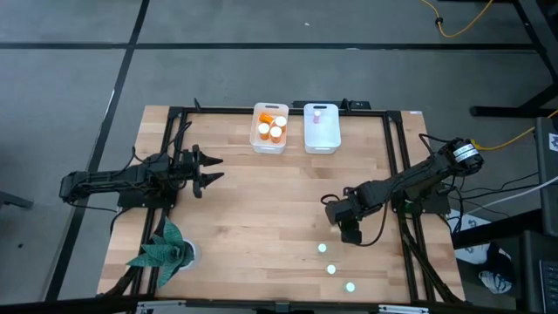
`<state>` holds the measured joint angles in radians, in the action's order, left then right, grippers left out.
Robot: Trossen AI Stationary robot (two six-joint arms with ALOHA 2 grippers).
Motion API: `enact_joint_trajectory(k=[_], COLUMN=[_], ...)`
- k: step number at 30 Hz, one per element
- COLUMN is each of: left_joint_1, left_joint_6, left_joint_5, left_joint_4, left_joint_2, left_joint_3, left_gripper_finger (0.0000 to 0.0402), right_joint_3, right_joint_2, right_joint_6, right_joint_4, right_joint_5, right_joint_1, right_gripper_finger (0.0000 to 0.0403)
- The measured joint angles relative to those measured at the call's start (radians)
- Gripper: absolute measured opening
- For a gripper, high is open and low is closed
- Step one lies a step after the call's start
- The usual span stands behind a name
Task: Pick and place medicine bottles into bin by pill shape (circle, oval)
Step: Put the yellow tablet bottle into the right white bin
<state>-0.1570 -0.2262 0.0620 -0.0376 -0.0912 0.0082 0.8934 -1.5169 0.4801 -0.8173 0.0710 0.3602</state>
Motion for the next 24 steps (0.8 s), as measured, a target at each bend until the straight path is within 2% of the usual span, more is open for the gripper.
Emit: enact_joint_trajectory(k=[5, 11, 18, 24], left_joint_1=[0.0, 0.0, 0.0, 0.0], left_joint_6=[0.0, 0.0, 0.0, 0.0], left_joint_5=[0.0, 0.0, 0.0, 0.0], left_joint_4=[0.0, 0.0, 0.0, 0.0], left_joint_2=[0.0, 0.0, 0.0, 0.0], left_joint_3=[0.0, 0.0, 0.0, 0.0], left_gripper_finger=[0.0237, 0.0237, 0.0237, 0.0237], right_joint_3=[-0.052, -0.056, -0.056, -0.154], right_joint_2=[0.0, 0.041, 0.093, 0.093], right_joint_6=[0.043, 0.119, 0.245, 0.35], right_joint_4=[0.048, 0.03, 0.035, 0.186], right_joint_5=[-0.006, -0.161, -0.269, -0.308], right_joint_1=[0.049, 0.153, 0.271, 0.379], right_gripper_finger=[0.016, 0.0166, 0.0208, 0.0238])
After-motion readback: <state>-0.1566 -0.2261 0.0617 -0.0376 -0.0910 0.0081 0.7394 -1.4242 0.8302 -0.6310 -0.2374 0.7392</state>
